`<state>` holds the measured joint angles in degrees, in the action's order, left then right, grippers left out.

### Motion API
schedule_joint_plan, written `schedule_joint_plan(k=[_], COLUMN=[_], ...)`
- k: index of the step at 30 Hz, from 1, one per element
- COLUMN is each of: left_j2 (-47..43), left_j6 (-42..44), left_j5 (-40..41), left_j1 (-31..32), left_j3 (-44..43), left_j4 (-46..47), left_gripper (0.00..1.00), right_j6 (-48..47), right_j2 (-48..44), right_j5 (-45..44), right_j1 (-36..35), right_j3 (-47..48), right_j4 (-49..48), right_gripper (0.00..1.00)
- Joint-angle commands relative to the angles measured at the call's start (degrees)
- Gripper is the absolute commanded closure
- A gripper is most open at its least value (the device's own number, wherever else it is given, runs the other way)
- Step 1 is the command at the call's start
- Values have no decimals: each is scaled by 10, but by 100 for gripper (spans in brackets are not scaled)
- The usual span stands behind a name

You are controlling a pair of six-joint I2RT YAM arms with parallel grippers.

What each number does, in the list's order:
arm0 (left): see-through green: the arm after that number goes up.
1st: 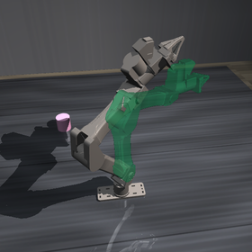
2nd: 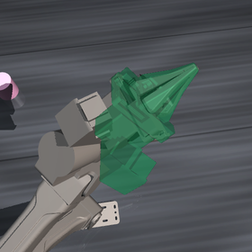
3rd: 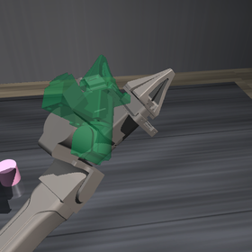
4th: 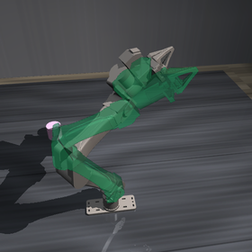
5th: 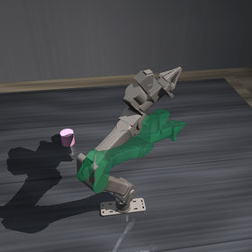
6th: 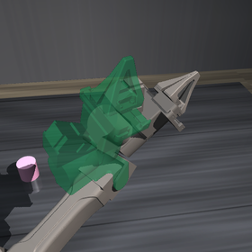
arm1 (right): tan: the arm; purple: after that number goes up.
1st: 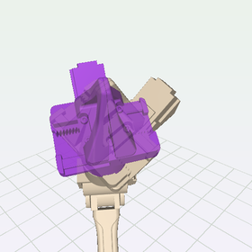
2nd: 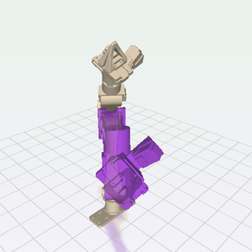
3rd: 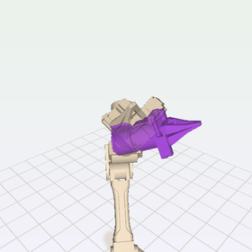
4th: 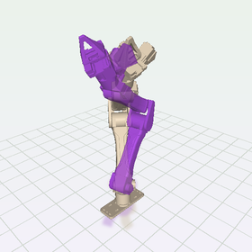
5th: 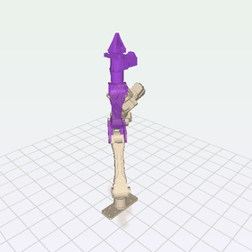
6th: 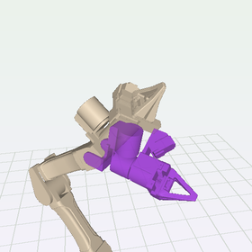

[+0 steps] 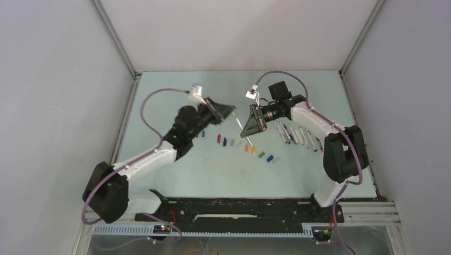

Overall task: Open the pen caps
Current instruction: Open the pen cap from the pen, then place the pen cap at the center of the board.

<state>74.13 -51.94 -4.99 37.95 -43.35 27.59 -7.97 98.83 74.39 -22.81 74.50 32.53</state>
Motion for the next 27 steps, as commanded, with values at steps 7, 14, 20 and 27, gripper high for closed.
schedule_joint_plan(k=[7, 14, 20, 27], left_j2=[-102, -144, -155, -82], left_j6=[32, 47, 71, 121], left_j5=[55, -1, -48, -34], left_j1=[-217, -217, -215, -188], left_j3=[-82, -24, 14, -7], left_j4=[10, -69, -167, -279], left_gripper=[100, 100, 100, 100], right_j6=[19, -41, -58, -71], right_j2=[18, -1, -10, -6], right_j5=[-8, -46, -44, -60], right_j1=[-31, 12, 60, 68], right_j3=[-2, -2, -2, -2], right_j4=[12, 39, 49, 53], right_gripper=[100, 100, 100, 100])
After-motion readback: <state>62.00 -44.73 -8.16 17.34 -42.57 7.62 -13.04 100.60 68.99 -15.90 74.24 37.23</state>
